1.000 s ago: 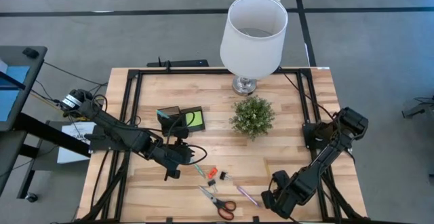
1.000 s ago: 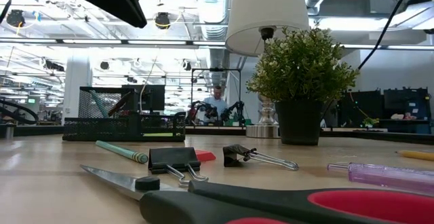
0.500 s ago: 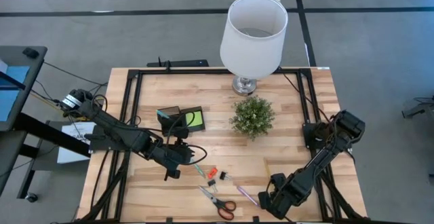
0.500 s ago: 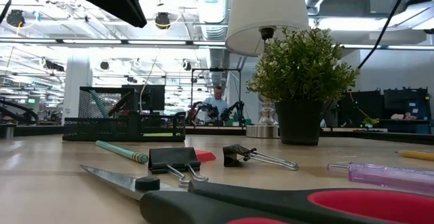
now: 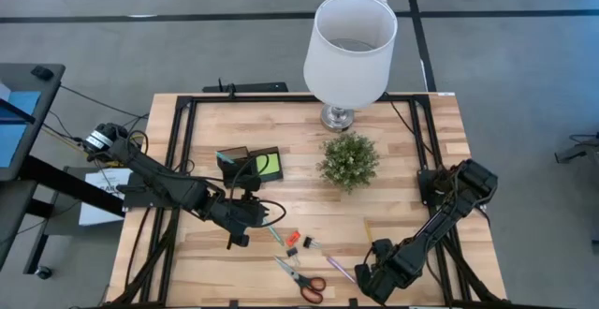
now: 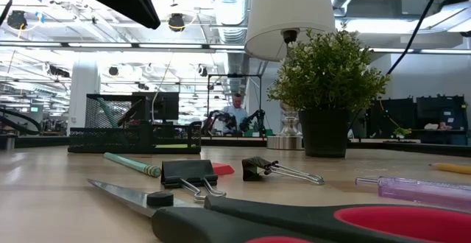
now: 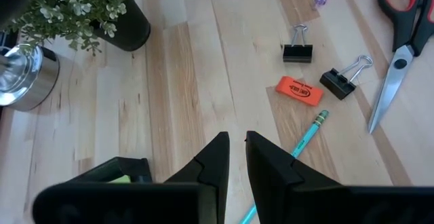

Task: Pick and place office supplies into organizer
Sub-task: Put the yellow pencil into the black desk organizer

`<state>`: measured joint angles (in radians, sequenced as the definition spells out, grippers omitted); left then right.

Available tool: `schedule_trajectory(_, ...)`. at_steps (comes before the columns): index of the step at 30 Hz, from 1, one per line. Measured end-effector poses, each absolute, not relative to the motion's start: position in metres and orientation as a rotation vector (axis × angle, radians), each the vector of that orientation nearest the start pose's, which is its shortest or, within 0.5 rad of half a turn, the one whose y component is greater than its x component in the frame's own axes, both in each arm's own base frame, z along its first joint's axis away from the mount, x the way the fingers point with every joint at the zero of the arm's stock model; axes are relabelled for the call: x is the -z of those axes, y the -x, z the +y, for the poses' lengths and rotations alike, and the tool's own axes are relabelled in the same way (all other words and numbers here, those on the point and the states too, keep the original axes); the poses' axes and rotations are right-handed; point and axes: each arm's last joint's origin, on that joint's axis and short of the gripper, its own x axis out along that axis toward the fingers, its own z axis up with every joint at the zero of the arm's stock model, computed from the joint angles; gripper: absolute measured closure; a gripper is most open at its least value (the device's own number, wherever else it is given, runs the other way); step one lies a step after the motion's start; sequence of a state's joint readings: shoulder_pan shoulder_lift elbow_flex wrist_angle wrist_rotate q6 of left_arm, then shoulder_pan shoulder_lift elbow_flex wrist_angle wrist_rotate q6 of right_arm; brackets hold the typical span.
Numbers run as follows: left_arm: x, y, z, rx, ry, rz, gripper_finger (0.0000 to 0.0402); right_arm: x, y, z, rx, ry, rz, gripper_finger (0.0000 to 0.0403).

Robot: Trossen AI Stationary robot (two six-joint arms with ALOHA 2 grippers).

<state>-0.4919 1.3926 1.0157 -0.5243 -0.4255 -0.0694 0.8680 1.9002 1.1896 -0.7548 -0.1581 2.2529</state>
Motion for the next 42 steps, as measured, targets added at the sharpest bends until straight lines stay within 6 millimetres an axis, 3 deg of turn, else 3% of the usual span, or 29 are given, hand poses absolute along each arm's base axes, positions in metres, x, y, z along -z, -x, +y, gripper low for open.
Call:
schedule_trajectory(29, -0.2551, -0.2537, -0.1224, 0.031, -0.329, 0.808, 0.0357, -0.133, -0.2173, 0.2619, 0.99, -1.095, 1.463, 0.0337)
schedule_trajectory(36, -0.2551, -0.2537, -0.1224, 0.033, -0.333, 0.808, 0.0357, -0.1327, -0.2163, 0.2593, 1.001, -1.061, 1.455, 0.0392)
schedule_trajectory(42, -0.2551, -0.2537, -0.1224, 0.033, -0.333, 0.808, 0.0357, -0.1324, -0.2155, 0.256, 0.968, -0.978, 1.44, 0.0398)
